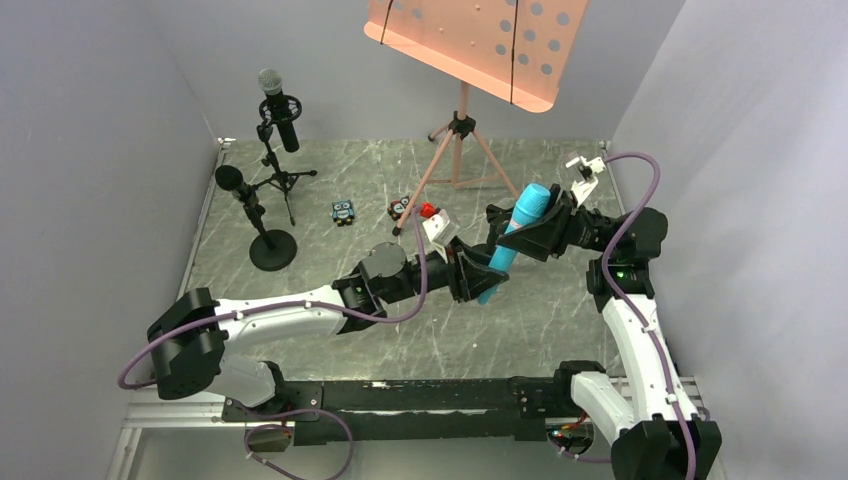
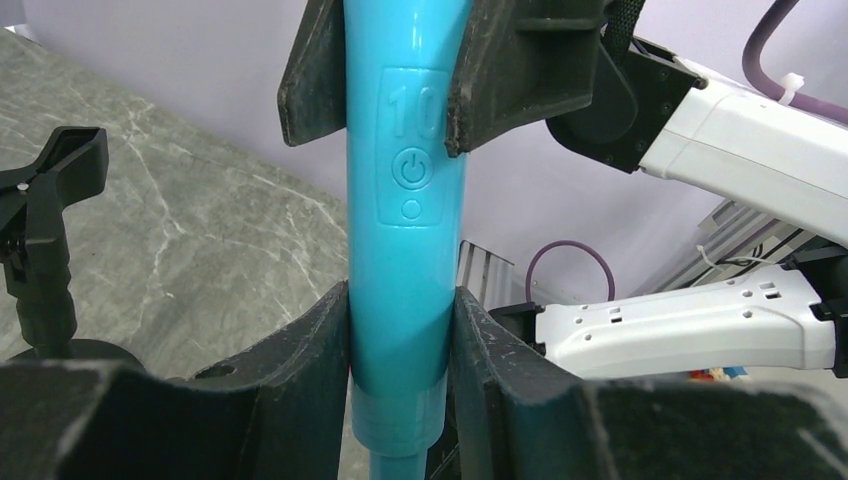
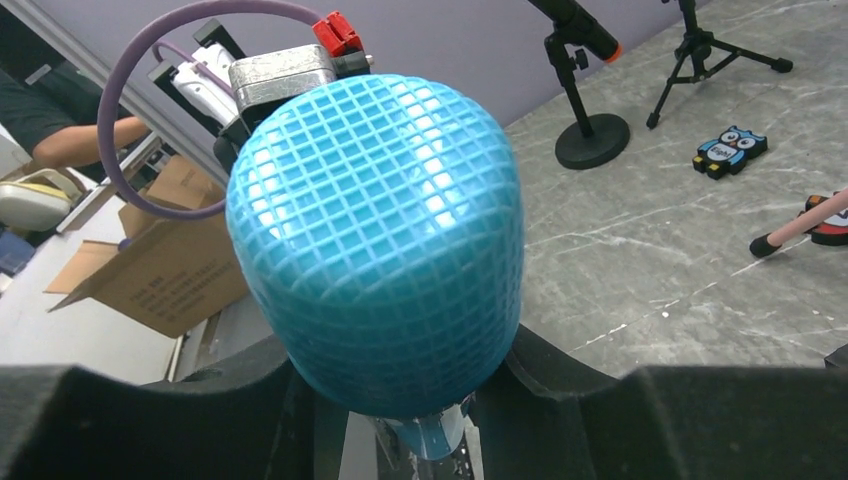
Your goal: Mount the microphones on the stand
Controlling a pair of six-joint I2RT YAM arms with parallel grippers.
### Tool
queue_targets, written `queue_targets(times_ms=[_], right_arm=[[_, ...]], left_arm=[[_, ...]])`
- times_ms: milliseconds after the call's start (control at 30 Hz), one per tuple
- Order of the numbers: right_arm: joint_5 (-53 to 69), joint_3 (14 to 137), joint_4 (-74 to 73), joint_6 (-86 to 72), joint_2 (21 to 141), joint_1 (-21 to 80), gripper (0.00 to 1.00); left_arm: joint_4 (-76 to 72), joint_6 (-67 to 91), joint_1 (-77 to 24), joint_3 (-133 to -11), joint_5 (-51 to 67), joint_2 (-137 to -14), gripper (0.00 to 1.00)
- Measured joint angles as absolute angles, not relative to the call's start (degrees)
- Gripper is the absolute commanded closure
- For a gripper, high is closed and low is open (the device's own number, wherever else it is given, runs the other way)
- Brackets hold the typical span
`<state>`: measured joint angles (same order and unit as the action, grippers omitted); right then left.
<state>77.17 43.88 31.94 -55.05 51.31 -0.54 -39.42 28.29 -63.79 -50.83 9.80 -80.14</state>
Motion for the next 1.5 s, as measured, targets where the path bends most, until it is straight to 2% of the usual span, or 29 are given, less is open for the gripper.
queue_targets(times_ms=[100, 200, 333, 467, 567, 700, 867, 1000, 1267, 1433, 1500], right_arm=[[77.56, 44.07, 29.93, -53.08, 51.03, -0.67, 0.95], [78.78, 44.95, 27.86, -50.41, 51.05, -1.41, 0.96], [80.93, 49.93, 19.05, -40.60, 52.12, -3.77, 0.96], [81.28, 60.77, -2.87, -17.87, 54.70, -9.45, 0.95], [79.26, 66.57, -16.73, -2.17, 56.45, -13.63, 0.95], [77.38, 61.78, -22.06, 5.74, 55.20, -17.17, 0.94], [75.50, 52.31, -22.33, 6.66, 53.32, -21.04, 0.93], [75.44, 49.91, -18.96, 5.30, 52.80, -23.49, 0.92], [75.50, 46.81, -13.85, 2.13, 51.59, -25.12, 0.92], [75.57, 46.17, -11.90, 0.86, 50.74, -25.34, 0.92], [75.64, 46.17, -11.35, 0.71, 50.57, -25.47, 0.92]], left_arm=[[-38.89, 28.32, -63.48, -50.83, 9.89, -80.12, 0.28], [-38.63, 27.94, -61.91, -49.82, 10.72, -79.07, 0.08], [-37.63, 27.05, -56.51, -44.42, 15.11, -73.91, 0.01], [-31.70, 22.76, -47.88, -42.28, 22.48, -69.89, 0.01], [-22.90, 13.76, -44.27, -44.10, 24.86, -69.54, 0.01], [-13.13, -0.23, -44.38, -50.35, 26.92, -73.17, 0.01], [-10.46, -10.28, -44.47, -58.50, 28.47, -82.30, 0.01], [-16.08, -8.95, -44.45, -60.80, 30.35, -91.13, 0.03], [-45.82, 1.15, -46.22, -55.94, 28.03, -107.44, 0.06], [-52.75, 3.31, -47.99, -59.48, 25.19, -114.10, 0.11], [-54.26, 4.01, -48.45, -61.49, 24.08, -115.66, 0.16]])
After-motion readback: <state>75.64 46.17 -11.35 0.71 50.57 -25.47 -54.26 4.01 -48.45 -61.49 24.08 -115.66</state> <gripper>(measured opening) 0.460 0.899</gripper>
